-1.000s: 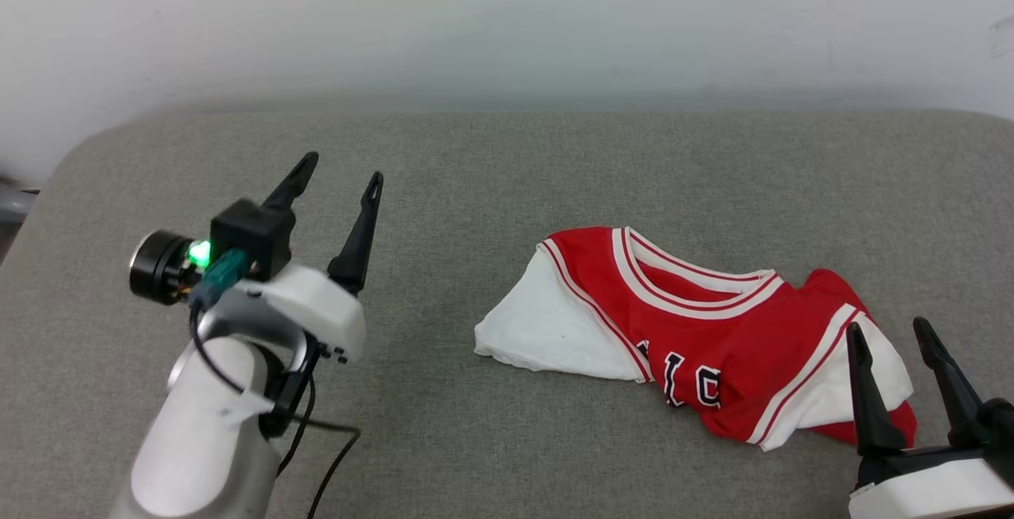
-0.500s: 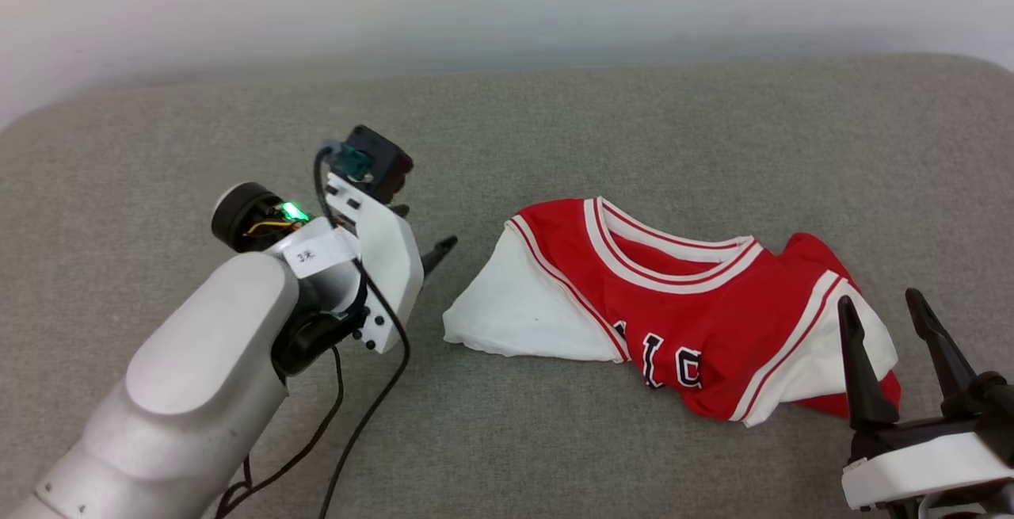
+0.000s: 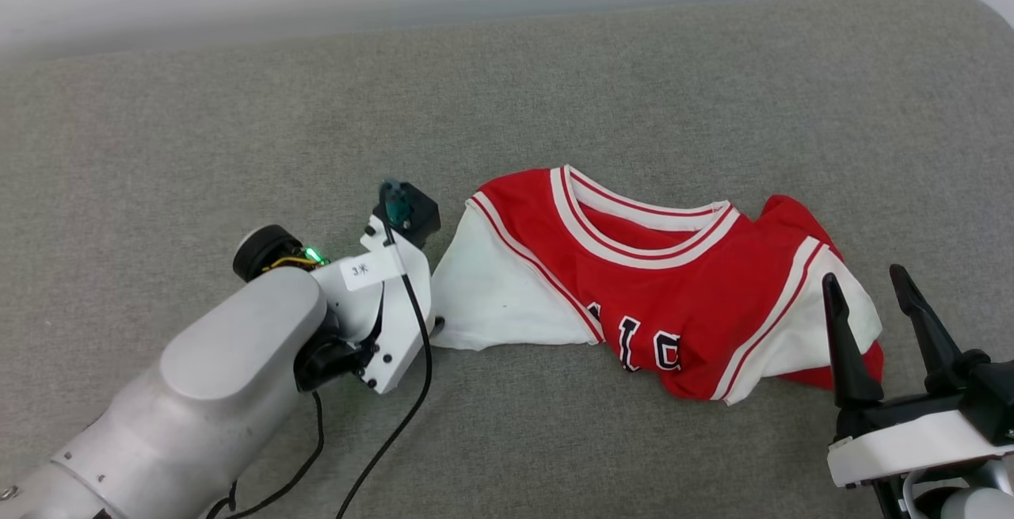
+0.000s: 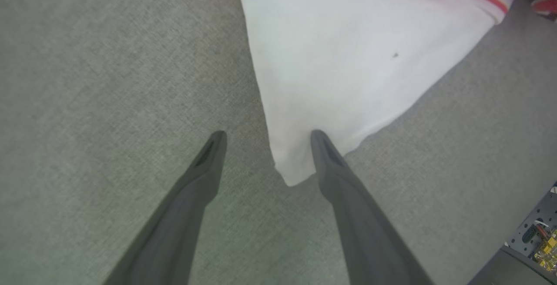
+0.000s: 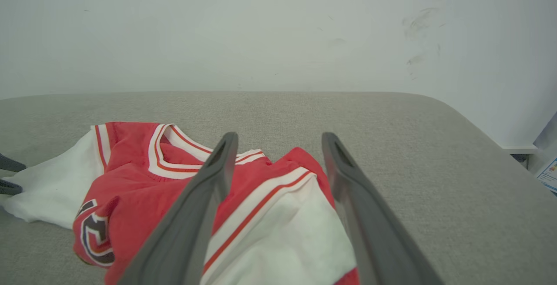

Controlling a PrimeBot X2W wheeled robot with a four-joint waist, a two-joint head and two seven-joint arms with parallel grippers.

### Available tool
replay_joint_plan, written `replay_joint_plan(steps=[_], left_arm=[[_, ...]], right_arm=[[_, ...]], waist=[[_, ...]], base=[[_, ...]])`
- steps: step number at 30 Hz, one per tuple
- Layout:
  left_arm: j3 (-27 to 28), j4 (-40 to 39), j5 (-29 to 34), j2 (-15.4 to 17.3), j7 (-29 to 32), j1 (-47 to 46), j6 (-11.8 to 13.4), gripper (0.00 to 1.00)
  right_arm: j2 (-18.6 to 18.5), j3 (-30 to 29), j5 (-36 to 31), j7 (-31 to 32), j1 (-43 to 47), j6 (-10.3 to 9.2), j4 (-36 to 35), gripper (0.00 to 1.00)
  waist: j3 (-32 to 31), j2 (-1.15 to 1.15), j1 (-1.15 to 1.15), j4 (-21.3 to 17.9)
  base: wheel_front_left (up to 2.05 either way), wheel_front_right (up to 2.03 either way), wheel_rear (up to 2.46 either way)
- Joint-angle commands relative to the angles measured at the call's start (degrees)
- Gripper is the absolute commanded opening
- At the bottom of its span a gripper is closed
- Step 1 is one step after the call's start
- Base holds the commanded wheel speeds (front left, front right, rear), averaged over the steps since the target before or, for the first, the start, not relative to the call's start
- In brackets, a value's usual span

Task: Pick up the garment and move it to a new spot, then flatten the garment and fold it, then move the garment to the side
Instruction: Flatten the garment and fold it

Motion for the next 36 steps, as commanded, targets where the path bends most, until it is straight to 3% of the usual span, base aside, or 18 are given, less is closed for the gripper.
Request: replay_joint_plan(steps=[1,6,7,8,14,18,29,36], left_arm=[[-1.2,0.5,-0.4,-0.1,0.0,-0.8,0.0,1.0],[-7.2,2.8,-2.1,-0.1,-0.1,-0.9,0.0,1.0],[-8.3,3.0,-2.4,-0.1,-0.4,-0.8,0.0,0.36],[-10.9,3.0,-4.2,-0.3,-1.3,-0.9,-0.1,0.0],[-10.5,1.7,-6.3,1.5,-10.3,-3.1,0.0,0.0],[-8.5,1.1,-8.3,4.9,-13.5,-2.0,0.0,0.0],[-3.5,2.9,-14.2,14.8,-15.2,3.0,3.7,0.0],[-3.4,8.4,-16.3,16.0,-15.2,6.7,4.8,0.0]], right_arm=[[0.0,0.1,0.0,-0.3,-0.8,-0.05,0.3,1.0],[0.2,0.2,-0.1,-0.8,-1.5,-0.05,1.2,1.0],[0.2,0.2,-0.1,-0.9,-1.5,-0.05,1.5,1.0],[0.2,-0.1,-0.3,-1.1,-1.5,-0.05,1.9,1.0],[0.4,-0.3,-0.7,-1.0,-0.4,-0.05,3.0,1.0],[0.4,-1.0,-0.8,-0.8,0.6,-0.05,3.1,1.0],[0.5,-1.4,-1.0,-0.3,1.7,-0.05,3.0,1.0],[0.2,-1.5,-1.1,0.1,1.4,-0.05,3.8,1.0]], waist=[[0.6,0.0,-0.01,-0.4],[1.4,0.0,-0.01,-0.7],[1.4,0.0,-0.01,-0.7],[1.2,0.0,-0.01,-0.4],[-1.7,0.0,-0.01,0.8],[-3.3,0.0,-0.01,1.8],[-4.1,0.0,-0.01,3.9],[-3.6,0.0,-0.01,3.7]], base=[[0.0,0.0,0.0],[0.0,0.0,0.0],[0.0,0.0,0.0],[0.0,0.0,0.0],[0.0,0.0,0.0],[0.0,0.0,0.0],[0.0,0.0,0.0],[0.0,0.0,0.0]])
